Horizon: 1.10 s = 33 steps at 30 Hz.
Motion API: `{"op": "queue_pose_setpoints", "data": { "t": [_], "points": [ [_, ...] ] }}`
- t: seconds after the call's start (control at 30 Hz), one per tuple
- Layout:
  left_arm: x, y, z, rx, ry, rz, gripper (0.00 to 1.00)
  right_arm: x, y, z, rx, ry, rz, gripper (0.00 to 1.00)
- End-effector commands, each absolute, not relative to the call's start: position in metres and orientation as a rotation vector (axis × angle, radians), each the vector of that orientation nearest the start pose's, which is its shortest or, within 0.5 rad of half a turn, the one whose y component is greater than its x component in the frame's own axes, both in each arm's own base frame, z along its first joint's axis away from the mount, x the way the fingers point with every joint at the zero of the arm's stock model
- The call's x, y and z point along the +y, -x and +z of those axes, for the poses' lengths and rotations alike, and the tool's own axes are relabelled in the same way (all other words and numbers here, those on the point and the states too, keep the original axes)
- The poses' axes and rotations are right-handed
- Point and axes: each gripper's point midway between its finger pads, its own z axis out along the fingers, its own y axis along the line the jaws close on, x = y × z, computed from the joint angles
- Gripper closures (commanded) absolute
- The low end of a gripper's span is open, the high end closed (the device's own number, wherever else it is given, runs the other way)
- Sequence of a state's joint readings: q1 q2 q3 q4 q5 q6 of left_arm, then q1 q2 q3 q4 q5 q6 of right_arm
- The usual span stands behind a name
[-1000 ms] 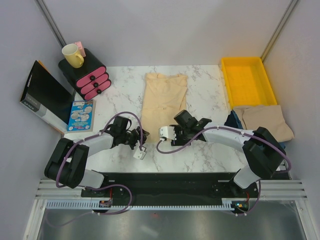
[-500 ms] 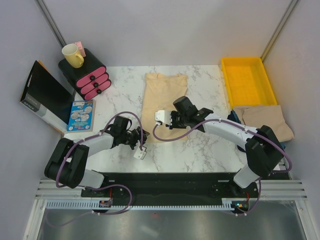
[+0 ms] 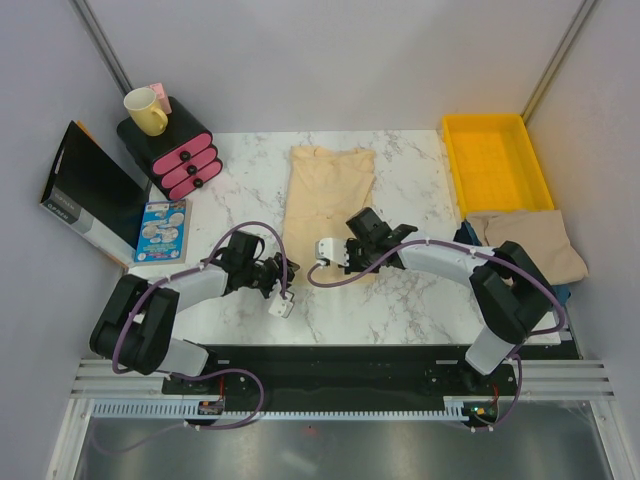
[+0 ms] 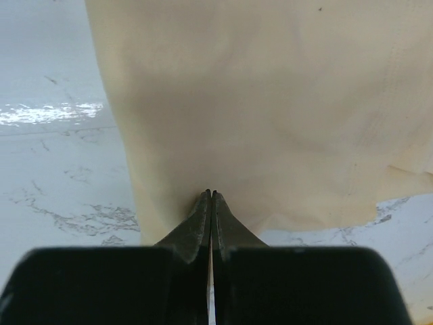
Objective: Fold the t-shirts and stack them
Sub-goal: Fold the folded rectangular tshirt in 1/3 of the way
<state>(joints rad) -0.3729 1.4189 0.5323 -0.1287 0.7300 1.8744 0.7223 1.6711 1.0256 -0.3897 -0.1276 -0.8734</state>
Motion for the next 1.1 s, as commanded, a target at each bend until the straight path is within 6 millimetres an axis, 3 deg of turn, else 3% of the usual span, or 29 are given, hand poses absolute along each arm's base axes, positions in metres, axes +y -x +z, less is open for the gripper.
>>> {"op": "queue_pose_setpoints", "data": {
  "t": [0.0, 0.3, 0.4, 0.5, 0.53, 0.63, 0.7, 0.83, 0.93, 1.07],
  "points": [
    [-0.198, -0.267, 0.034, 0.775, -2.131, -0.195, 0.38, 0.245, -0.274, 0.038, 1.828, 1.924, 0.208, 1.0],
    [-0.203, -0.27, 0.037, 0.759, -2.127, -0.193, 0.38, 0.235, -0.258, 0.013, 1.908, 1.954, 0.242, 1.0],
    [-0.202, -0.271, 0.037, 0.766, -2.126, -0.189, 0.38, 0.234, -0.273, 0.016, 1.898, 1.93, 0.16, 0.95],
    [-0.202, -0.27, 0.037, 0.767, -2.128, -0.187, 0.38, 0.235, -0.299, 0.034, 1.869, 1.863, 0.066, 0.75],
    [-0.202, -0.269, 0.037, 0.765, -2.128, -0.189, 0.38, 0.236, -0.304, 0.041, 1.864, 1.844, 0.059, 0.61],
    [-0.202, -0.268, 0.037, 0.767, -2.128, -0.192, 0.38, 0.239, -0.321, 0.069, 1.831, 1.795, 0.023, 0.46],
    [-0.202, -0.268, 0.038, 0.763, -2.125, -0.188, 0.38, 0.242, -0.324, 0.086, 1.813, 1.789, 0.034, 0.41],
    [-0.204, -0.267, 0.039, 0.763, -2.124, -0.191, 0.38, 0.243, -0.306, 0.106, 1.789, 1.831, 0.115, 0.35],
    [-0.203, -0.266, 0.038, 0.772, -2.122, -0.194, 0.38, 0.238, -0.287, 0.108, 1.792, 1.865, 0.169, 0.32],
    [-0.202, -0.264, 0.037, 0.778, -2.123, -0.197, 0.38, 0.232, -0.263, 0.09, 1.804, 1.896, 0.197, 0.27]
  ]
}}
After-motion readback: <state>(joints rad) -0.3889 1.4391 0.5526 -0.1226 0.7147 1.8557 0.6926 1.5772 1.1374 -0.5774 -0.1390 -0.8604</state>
